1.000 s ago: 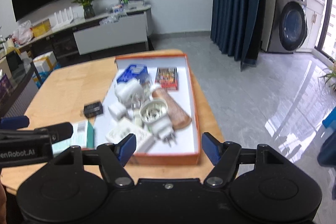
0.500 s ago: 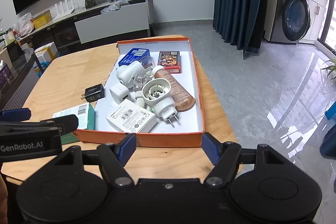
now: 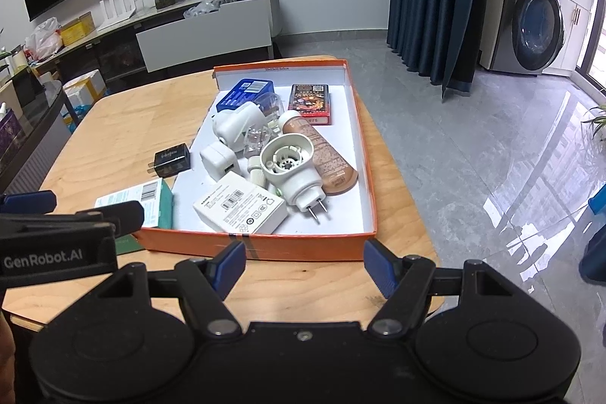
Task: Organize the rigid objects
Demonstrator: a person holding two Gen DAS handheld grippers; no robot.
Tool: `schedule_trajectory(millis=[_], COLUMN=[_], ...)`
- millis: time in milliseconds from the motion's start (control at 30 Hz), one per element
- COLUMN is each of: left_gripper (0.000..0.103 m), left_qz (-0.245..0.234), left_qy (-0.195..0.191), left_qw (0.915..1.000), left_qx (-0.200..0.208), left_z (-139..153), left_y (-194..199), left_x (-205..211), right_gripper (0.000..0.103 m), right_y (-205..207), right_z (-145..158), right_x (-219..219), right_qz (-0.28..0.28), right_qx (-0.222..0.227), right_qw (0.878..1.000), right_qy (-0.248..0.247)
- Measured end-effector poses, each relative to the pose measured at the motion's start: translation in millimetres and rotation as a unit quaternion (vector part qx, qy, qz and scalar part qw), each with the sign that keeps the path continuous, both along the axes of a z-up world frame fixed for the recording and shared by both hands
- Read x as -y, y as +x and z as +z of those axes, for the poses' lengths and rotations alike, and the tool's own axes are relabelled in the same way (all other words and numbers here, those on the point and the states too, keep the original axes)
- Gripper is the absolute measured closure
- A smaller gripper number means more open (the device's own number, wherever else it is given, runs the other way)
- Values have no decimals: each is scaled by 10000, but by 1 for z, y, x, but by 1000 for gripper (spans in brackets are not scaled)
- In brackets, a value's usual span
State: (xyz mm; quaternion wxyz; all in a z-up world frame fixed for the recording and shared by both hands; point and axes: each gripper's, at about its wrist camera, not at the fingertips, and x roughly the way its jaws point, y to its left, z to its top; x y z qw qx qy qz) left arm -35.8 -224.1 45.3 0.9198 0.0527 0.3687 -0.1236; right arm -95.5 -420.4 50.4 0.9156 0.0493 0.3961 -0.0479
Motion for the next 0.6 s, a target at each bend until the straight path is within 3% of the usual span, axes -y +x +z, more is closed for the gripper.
schedule_trajectory(millis=[600], left_gripper=[0], left_qz=[17], left_qy=[15], left_qw=[10000], left_qx=[-49], left_z=[-2], left_y=[3], left_x=[0], right_gripper=[21], right_y=[4], right_z=[-5], right_x=[-4], right_qz=[55], right_qx=[-69], right_qw=[10000], right_qy=[10])
